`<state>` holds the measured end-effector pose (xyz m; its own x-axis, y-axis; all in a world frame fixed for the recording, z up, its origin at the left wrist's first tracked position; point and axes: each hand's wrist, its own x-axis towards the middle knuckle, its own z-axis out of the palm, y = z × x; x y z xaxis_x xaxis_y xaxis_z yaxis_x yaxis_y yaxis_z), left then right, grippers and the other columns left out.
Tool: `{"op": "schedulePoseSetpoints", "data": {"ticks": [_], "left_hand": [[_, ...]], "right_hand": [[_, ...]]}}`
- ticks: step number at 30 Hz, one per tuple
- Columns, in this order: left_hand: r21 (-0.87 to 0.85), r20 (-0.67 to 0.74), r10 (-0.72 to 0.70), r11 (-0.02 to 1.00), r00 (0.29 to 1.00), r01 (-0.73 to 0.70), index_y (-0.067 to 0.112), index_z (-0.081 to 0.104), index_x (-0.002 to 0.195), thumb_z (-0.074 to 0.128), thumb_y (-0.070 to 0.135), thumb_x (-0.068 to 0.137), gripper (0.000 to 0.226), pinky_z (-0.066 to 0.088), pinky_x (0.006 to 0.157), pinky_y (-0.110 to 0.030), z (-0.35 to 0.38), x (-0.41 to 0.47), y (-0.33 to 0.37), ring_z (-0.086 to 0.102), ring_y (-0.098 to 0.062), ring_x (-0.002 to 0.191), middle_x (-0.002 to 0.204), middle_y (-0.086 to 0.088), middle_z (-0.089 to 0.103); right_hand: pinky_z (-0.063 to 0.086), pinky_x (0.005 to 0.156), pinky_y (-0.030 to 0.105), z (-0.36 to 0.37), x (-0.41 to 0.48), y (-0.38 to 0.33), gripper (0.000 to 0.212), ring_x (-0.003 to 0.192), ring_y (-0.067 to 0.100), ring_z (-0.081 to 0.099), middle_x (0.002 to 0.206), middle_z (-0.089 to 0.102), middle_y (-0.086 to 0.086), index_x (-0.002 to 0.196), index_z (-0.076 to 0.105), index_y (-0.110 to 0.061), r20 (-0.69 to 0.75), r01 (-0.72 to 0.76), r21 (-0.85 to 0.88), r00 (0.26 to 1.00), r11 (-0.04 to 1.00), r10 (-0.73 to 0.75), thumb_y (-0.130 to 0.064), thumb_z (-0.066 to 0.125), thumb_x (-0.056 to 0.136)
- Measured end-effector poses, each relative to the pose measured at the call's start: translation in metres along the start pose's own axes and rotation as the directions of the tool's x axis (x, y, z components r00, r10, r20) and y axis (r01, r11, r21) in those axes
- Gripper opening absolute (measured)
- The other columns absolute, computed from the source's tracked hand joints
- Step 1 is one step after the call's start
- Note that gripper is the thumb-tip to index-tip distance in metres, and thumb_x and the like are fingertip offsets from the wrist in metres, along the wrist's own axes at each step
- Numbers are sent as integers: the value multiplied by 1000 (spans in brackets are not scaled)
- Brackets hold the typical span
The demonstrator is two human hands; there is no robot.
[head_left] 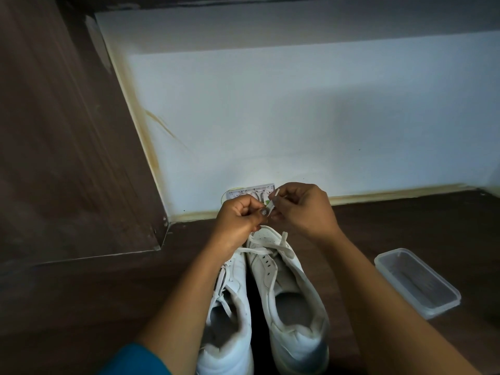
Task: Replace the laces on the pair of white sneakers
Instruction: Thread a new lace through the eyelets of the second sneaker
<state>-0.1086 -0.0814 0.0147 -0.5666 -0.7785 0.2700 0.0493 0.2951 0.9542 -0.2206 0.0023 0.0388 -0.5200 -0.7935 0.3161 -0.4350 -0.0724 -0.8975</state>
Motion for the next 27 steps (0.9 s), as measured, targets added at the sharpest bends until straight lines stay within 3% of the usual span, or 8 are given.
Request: {"op": "schedulePoseSetpoints", "data": {"ticks": [5,8,10,15,19,21,23,27], "left_hand": [[10,-18,32,999,999,-32,10,60,71,59,-6,86,22,40,47,-14,4,0,4,45,-1,41,50,10,61],[-5,-45,30,1000,999,-30,10,60,71,59,-6,86,21,43,48,-14,8,-2,6,48,-1,42,51,10,62],[-19,-32,38,999,999,-38,10,61,71,59,-7,85,22,47,52,-15,8,-3,8,55,-1,48,54,9,64],[-59,-19,22,998,1000,-23,10,61,68,56,-12,84,28,56,71,-29,10,-9,22,63,-11,62,64,-1,65],[70,41,-157,986,987,154,10,67,89,44,24,98,29,51,92,-38,6,-4,15,68,-25,86,85,-9,71],[246,83,-337,919,938,308,6,66,103,33,42,100,49,50,77,-22,10,-1,7,67,-20,82,83,-6,72],[206,98,-474,870,875,449,5,62,113,29,56,96,63,50,62,-19,15,2,-3,69,-19,76,82,-8,72],[-31,134,-547,831,826,556,2,62,80,20,79,76,88,56,68,-30,11,6,-7,69,-27,67,71,-14,68]], "right_hand": [[41,48,15,-8,0,-9,26,49,7,55,61,68,4,88,67,-16,55,115,-144,993,983,-108,2,57,73],[36,53,8,-12,-1,-16,21,51,1,52,60,62,-9,86,72,-10,114,189,-292,980,937,-162,3,58,76],[36,54,8,-15,-4,-21,19,57,2,54,69,68,-3,85,71,-9,113,207,-333,977,920,-179,1,57,77],[46,64,27,-23,-10,-47,16,74,19,63,75,70,2,79,70,-14,169,271,-499,962,823,-214,-5,58,76],[52,73,31,-26,-4,-72,25,82,20,65,75,67,0,82,68,-14,189,274,-552,961,787,-202,5,51,78],[54,75,32,-28,-6,-85,32,82,19,65,74,63,-3,88,67,-17,184,281,-526,959,803,-215,6,48,79],[55,77,34,-28,-9,-95,36,83,19,66,76,64,-2,93,66,-18,171,289,-489,957,823,-235,7,45,79],[56,77,37,-33,-11,-113,34,83,17,67,77,64,-2,94,63,-15,122,323,-422,946,847,-299,9,46,79]]}}
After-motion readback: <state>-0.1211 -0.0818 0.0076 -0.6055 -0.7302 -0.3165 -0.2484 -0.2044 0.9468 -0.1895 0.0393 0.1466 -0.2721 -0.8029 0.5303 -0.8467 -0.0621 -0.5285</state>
